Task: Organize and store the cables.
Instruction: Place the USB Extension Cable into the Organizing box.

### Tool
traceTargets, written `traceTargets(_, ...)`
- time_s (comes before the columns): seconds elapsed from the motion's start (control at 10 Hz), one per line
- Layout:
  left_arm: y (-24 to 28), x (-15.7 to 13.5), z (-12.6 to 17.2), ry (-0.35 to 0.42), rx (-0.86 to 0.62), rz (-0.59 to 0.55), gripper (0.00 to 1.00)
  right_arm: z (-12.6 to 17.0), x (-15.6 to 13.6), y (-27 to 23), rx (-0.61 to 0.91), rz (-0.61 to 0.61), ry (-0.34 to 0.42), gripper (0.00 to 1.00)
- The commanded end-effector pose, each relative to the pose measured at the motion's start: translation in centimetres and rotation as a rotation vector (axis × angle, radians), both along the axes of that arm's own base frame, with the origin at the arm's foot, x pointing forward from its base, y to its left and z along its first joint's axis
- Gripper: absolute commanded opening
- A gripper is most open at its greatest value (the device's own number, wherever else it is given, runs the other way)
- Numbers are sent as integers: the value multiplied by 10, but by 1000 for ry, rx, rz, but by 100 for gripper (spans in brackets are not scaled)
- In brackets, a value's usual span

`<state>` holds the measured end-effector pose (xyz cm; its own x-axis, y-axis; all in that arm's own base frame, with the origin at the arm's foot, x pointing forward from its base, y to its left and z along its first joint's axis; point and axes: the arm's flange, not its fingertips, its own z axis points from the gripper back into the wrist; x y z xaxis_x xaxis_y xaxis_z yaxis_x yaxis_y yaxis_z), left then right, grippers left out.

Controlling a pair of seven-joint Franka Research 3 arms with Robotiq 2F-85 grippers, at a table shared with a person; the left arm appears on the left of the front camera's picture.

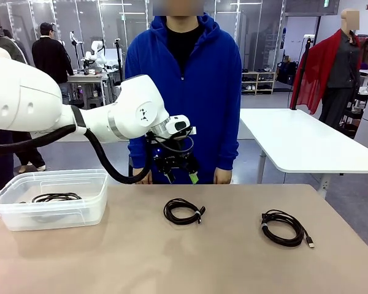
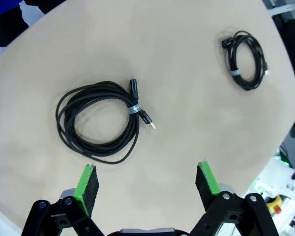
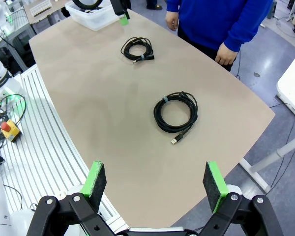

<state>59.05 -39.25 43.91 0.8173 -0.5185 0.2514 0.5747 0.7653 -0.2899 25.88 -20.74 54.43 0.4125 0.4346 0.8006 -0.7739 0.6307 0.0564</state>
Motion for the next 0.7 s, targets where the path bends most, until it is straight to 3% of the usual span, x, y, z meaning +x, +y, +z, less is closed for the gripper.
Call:
traceTargets(0.0, -14, 9, 1, 61, -15, 19, 100, 0, 1, 0, -3, -4, -2, 100)
traceTargets(0.6, -54, 34, -41, 125, 88, 56, 100, 0, 1, 0, -3, -4, -2, 100)
